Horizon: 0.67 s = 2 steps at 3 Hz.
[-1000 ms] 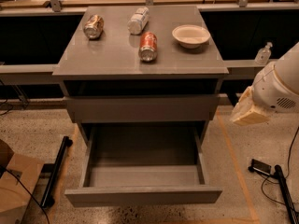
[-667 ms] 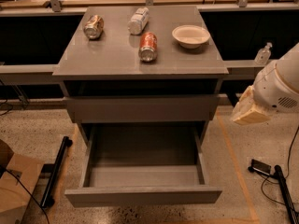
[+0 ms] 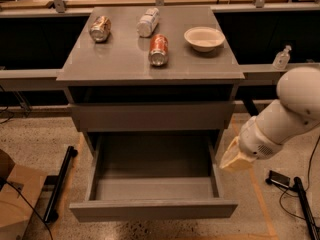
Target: Close middle drawer
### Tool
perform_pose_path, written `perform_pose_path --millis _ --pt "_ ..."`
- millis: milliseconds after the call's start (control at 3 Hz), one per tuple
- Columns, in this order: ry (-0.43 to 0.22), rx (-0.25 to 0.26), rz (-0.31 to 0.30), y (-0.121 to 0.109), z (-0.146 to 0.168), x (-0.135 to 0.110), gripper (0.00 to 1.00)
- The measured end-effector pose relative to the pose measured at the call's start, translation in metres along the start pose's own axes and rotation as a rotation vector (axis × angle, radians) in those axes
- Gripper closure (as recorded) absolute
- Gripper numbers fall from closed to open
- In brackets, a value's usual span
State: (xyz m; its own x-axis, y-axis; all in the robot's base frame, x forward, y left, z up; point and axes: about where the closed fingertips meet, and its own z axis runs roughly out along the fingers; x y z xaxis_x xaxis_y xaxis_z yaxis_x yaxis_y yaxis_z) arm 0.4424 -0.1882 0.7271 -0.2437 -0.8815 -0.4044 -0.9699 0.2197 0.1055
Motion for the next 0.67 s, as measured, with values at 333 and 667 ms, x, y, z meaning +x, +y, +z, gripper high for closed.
perform_pose_path --millis 333,667 --pt "-0.022 -0.127 0.05 0.015 0.084 0.019 1.0" --pt "-0.024 -0.149 0.06 0.017 0.096 0.024 1.0"
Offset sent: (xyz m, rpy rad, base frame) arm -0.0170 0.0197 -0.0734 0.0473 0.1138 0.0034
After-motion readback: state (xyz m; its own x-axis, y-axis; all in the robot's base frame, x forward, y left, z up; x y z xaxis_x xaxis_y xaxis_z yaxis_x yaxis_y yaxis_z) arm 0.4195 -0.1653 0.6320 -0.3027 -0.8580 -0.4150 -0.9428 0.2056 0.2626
